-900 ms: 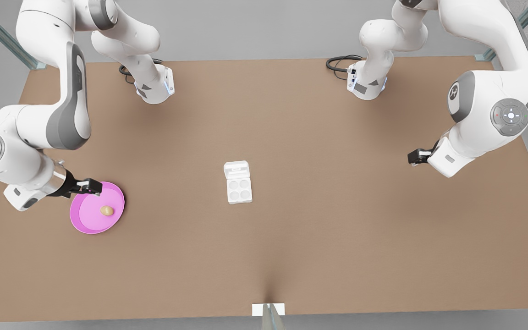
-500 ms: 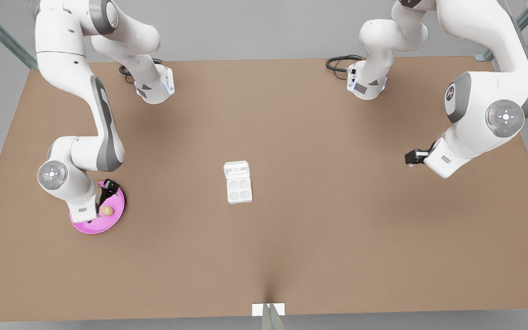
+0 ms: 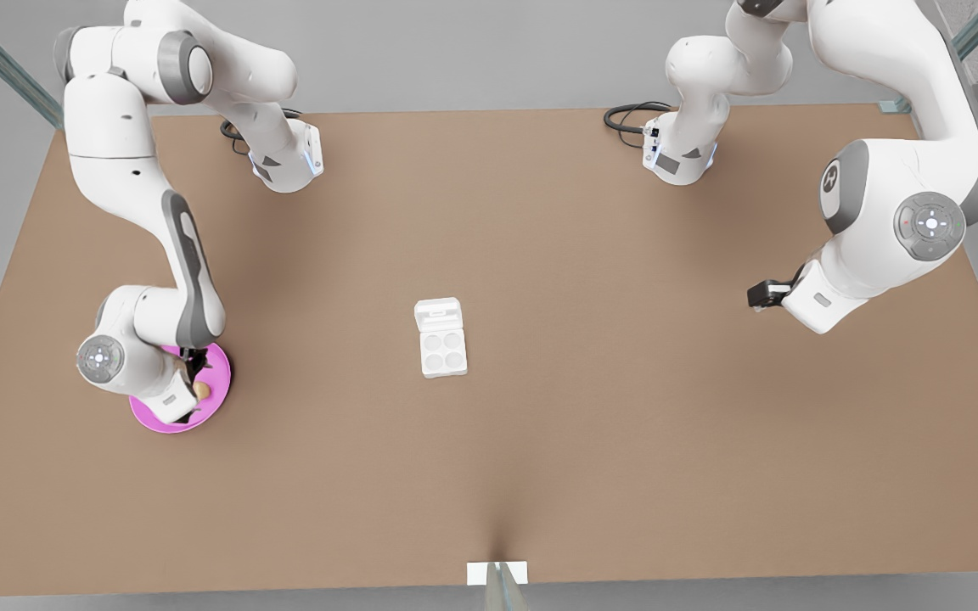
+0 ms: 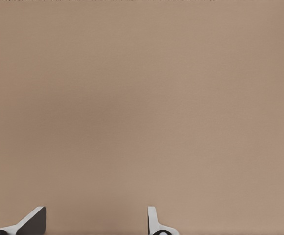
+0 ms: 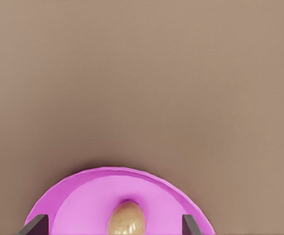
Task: Pack egg into the box and close the box lid
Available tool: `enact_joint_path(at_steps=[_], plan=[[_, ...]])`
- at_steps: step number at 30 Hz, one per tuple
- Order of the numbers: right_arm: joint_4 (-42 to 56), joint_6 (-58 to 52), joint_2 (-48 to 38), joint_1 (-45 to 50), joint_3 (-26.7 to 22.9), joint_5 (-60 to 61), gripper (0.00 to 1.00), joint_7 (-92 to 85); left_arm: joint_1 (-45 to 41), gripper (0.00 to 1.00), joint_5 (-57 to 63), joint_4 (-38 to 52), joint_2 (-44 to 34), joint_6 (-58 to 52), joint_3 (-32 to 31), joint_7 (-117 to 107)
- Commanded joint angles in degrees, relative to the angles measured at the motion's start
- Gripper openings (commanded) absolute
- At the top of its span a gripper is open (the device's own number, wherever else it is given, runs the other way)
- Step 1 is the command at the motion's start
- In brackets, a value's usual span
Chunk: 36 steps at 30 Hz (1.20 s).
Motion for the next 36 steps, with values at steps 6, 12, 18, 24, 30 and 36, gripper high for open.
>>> enact_joint_path(at_steps=[6,12,18,24,30,36], plan=[[-0.6,2.4,1.9,-1.9,0.0,0.5,1.00,-1.2,0.0,1.00,0.0,0.0,0.0,-0.1,0.0,0.0],[-1.6,3.6,2.6,-2.7,0.1,0.5,1.00,-2.6,0.0,1.00,0.0,0.0,0.0,0.0,0.0,0.0],[-6.1,10.6,1.9,-4.4,0.1,0.7,1.00,-5.7,-0.1,1.00,0.0,0.0,0.3,0.0,0.1,0.0],[-6.3,10.6,2.6,-4.4,0.2,1.0,1.00,-5.7,0.0,1.00,0.0,0.0,0.3,0.0,0.1,0.0],[-5.8,10.8,3.7,-5.6,0.2,1.9,0.87,-5.7,0.0,1.00,0.0,0.0,0.3,0.0,0.0,0.0],[-5.9,11.4,4.5,-6.0,0.1,2.4,0.70,-5.7,-0.1,1.00,0.0,0.0,0.3,0.0,0.0,0.0]])
